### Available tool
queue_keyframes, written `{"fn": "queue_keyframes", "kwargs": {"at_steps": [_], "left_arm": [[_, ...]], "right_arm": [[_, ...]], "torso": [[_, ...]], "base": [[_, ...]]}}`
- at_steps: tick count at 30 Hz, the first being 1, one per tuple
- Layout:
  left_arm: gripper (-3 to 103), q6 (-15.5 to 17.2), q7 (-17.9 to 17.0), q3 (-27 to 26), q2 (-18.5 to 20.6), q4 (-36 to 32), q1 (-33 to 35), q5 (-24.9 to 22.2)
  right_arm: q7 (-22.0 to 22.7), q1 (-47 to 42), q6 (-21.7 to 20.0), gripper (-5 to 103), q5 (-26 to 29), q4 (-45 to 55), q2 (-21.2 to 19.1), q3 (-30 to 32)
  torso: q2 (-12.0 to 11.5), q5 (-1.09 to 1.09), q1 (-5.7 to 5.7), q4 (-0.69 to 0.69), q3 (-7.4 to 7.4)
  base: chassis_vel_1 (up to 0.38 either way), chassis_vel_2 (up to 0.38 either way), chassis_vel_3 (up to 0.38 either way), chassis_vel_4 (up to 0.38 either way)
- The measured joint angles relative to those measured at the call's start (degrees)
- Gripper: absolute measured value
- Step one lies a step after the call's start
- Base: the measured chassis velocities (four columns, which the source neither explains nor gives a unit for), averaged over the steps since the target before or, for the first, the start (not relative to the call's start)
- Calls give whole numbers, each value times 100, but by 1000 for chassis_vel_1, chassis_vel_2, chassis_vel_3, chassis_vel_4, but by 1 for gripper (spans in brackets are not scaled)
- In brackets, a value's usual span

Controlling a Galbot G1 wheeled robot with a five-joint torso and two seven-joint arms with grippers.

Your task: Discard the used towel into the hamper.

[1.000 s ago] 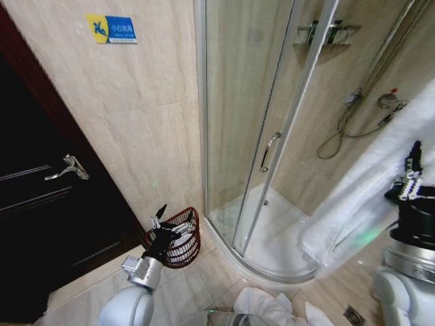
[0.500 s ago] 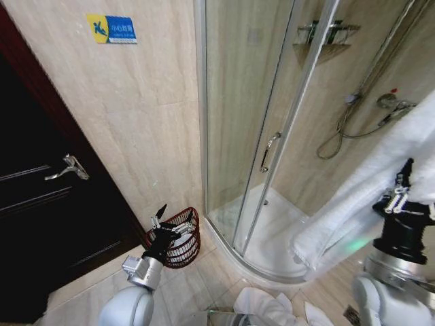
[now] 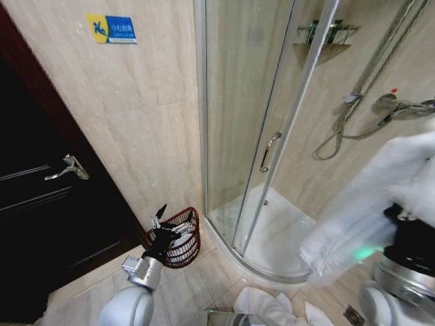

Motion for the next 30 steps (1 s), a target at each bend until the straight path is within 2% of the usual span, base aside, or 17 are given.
{"fn": "queue_keyframes", "kwargs": {"at_steps": [1, 2, 5, 8, 10, 12, 17, 19, 20, 22, 26, 30], "left_arm": [[100, 0, 0, 0, 0, 0, 0, 0], [100, 0, 0, 0, 0, 0, 0, 0], [100, 0, 0, 0, 0, 0, 0, 0], [100, 0, 0, 0, 0, 0, 0, 0], [100, 0, 0, 0, 0, 0, 0, 0], [100, 0, 0, 0, 0, 0, 0, 0], [100, 0, 0, 0, 0, 0, 0, 0], [100, 0, 0, 0, 0, 0, 0, 0], [100, 0, 0, 0, 0, 0, 0, 0], [100, 0, 0, 0, 1, 0, 0, 0], [100, 0, 0, 0, 0, 0, 0, 0], [100, 0, 0, 0, 0, 0, 0, 0]], "right_arm": [[0, 0, 0, 12, 0, 0, 0, 0], [77, 37, -182, 12, 118, 95, -97, 118], [541, -44, -731, 12, 641, 97, -75, -34], [699, -161, -937, 12, 969, 63, 14, -53], [706, -185, -947, 12, 996, 63, 25, -49], [705, -201, -966, 12, 1012, 81, 26, -36], [674, -76, -1246, 12, 1044, 91, -124, 68], [652, 32, -1567, 12, 1187, 95, -292, 185], [652, 32, -1567, 12, 1187, 95, -292, 185], [590, 210, -1820, 12, 1346, 95, -545, 319], [551, 402, -1930, 12, 1453, 95, -797, 398], [514, 444, -1972, 12, 1519, 95, -871, 388]], "torso": [[0, 0, 0, 0, 0], [0, 1, 0, 1, 0], [-1, 5, 0, 1, 0], [-1, 7, 0, -1, 0], [-1, 9, 0, -2, 0], [0, 2, 0, -1, 0], [0, 1, -1, 1, 0], [-1, 6, 0, 1, 0], [-1, 6, 0, 1, 0], [0, 4, 0, 0, 0], [0, 2, 0, 2, 0], [0, 3, 0, 1, 0]], "base": [[0, 0, 0, 0], [0, 0, 0, 0], [0, 0, 0, 0], [0, 0, 0, 0], [0, 0, 0, 0], [0, 0, 0, 0], [0, 0, 0, 0], [0, 0, 0, 0], [0, 0, 0, 0], [0, 0, 0, 0], [0, 0, 0, 0], [0, 0, 0, 0]]}}
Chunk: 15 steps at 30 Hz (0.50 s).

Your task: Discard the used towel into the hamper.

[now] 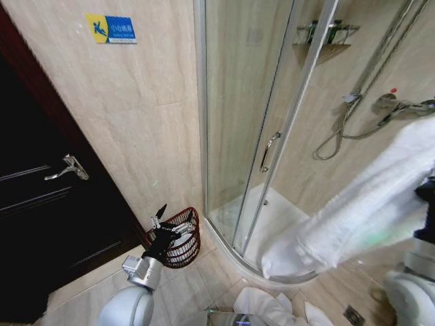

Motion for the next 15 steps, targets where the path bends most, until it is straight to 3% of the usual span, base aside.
{"fn": "queue_keyframes", "kwargs": {"at_steps": [15], "left_arm": [[100, 0, 0, 0, 0, 0, 0, 0]], "right_arm": [[-169, -46, -2, 12, -8, -5, 107, 3]], "torso": [[0, 1, 1, -1, 0]], "base": [[3, -3, -4, 4]]}}
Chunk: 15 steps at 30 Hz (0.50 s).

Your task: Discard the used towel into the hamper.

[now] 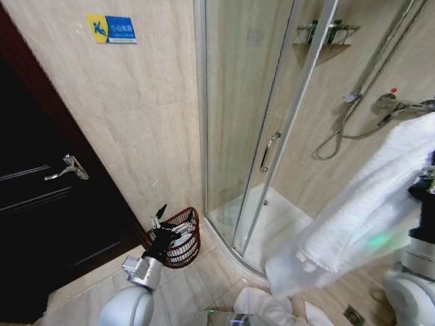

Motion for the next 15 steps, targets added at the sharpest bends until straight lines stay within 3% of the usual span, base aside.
{"fn": "queue_keyframes", "kwargs": {"at_steps": [9, 12, 13, 15], "left_arm": [[100, 0, 0, 0, 0, 0, 0, 0], [100, 0, 0, 0, 0, 0, 0, 0], [100, 0, 0, 0, -1, 0, 0, 0], [100, 0, 0, 0, 0, 0, 0, 0]], "right_arm": [[-37, -84, 45, 12, 55, -4, -15, 91], [-61, -122, 65, 12, 96, -4, -4, 124], [-61, -111, 65, 12, 101, -6, 13, 118], [-61, -79, 65, 12, 101, -8, 27, 91]], "torso": [[0, 2, -1, -1, 0], [1, -7, -3, 0, -1], [0, 7, -2, 0, 0], [0, 6, -2, -1, -1]], "base": [[117, -120, -127, 125], [194, -196, -209, 188], [257, -221, -223, 226], [236, -227, -223, 230]]}}
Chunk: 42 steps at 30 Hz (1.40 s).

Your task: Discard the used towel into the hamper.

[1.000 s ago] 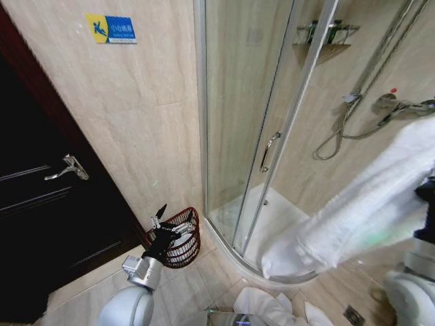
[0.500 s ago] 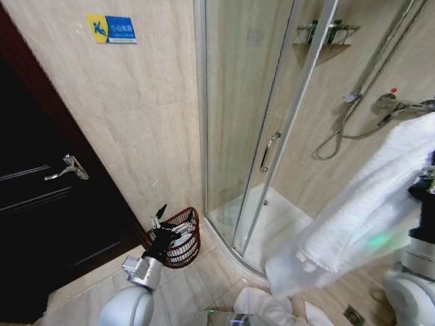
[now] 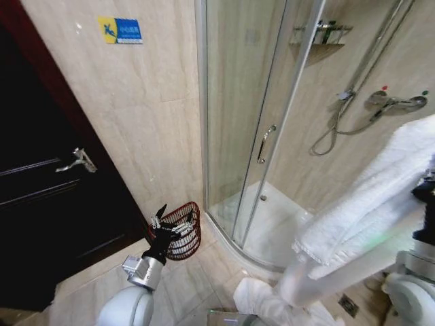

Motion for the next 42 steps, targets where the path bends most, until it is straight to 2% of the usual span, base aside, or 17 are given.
{"fn": "queue_keyframes", "kwargs": {"at_steps": [1, 4, 6, 9, 17, 31, 42], "left_arm": [[100, 0, 0, 0, 0, 0, 0, 0], [100, 0, 0, 0, 0, 0, 2, 0], [100, 0, 0, 0, 1, 0, 5, 0], [100, 0, 0, 0, 1, 0, 2, 0], [100, 0, 0, 0, 0, 0, -2, 0], [100, 0, 0, 0, 1, 0, 1, 0], [100, 0, 0, 0, 0, 0, 0, 0]], "right_arm": [[0, 24, 5, 12, -4, 1, 5, -25], [-4, 34, 30, 12, -13, 2, 8, -66], [-77, 5, 101, 12, -22, 2, 18, -120], [-131, -15, 193, 12, -62, 3, 50, -223], [-250, 32, 346, 12, -124, 2, -33, -380], [-221, 108, 185, 12, -337, 3, -32, -716], [-431, 109, 357, 12, -488, 3, 46, -1100]], "torso": [[0, -12, 0, 1, 0], [2, -2, -4, 0, -2], [4, -11, -6, 1, -3], [3, -1, -5, -1, -2], [-2, -7, 8, 2, 3], [0, -6, 0, 1, 0], [-6, -6, -1, 1, -3]], "base": [[214, -230, -235, 233], [196, -215, -190, 223], [115, -127, -124, 132], [33, -52, -59, 68], [-49, 37, 65, -46], [-2, 5, 3, -2], [40, 60, 63, 46]]}}
